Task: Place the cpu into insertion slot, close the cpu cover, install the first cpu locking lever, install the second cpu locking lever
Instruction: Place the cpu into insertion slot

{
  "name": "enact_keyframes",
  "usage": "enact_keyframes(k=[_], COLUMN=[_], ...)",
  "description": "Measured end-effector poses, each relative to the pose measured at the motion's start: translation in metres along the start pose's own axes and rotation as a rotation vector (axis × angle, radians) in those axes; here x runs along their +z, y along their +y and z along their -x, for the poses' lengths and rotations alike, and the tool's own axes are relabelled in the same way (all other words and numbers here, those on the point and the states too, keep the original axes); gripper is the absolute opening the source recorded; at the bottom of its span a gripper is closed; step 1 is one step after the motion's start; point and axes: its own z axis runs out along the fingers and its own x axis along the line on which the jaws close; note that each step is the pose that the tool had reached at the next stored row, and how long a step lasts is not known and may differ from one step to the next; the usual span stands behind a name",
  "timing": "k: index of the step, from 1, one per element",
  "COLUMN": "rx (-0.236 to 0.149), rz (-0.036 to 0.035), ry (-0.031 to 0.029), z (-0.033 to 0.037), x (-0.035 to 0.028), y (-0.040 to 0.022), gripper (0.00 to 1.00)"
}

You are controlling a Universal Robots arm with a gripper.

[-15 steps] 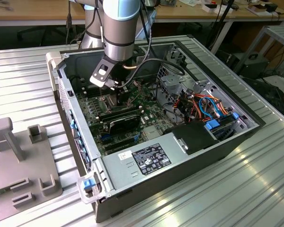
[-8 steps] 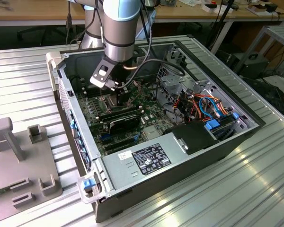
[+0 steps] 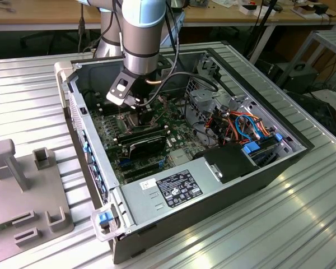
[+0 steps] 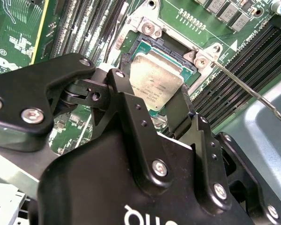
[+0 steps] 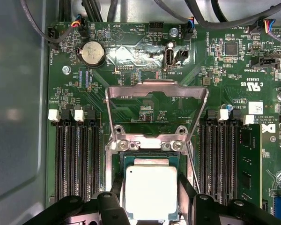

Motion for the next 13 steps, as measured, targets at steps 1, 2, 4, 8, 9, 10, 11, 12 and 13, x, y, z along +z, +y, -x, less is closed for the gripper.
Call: enact_keyframes(k=[1, 2, 4, 8, 9, 10, 11, 12, 13], rx=[0.0, 0.0, 0.0, 0.0, 0.0, 0.0, 0.0, 0.0, 0.0], rz=[0.0001, 0.0001, 0.0001, 0.0001, 0.0001, 0.0002, 0.0002, 0.0002, 0.0], ry=[0.0001, 0.0001, 0.0001, 0.0001, 0.0001, 0.0002, 0.0002, 0.0002, 0.0], z=[0.0, 0.0, 0.0, 0.0, 0.0, 0.0, -0.0001, -0.0001, -0.0001], x=[0.0001, 0.0001, 0.0001, 0.0004, 0.0006, 0.0008, 0.0014, 0.0017, 0.0018], y=[0.0, 0.0, -0.0001, -0.0007, -0.0008, -0.0008, -0.0008, -0.0008, -0.0009], gripper=[0.55, 0.55, 0.55, 0.55, 0.55, 0.55, 0.55, 0.55, 0.55])
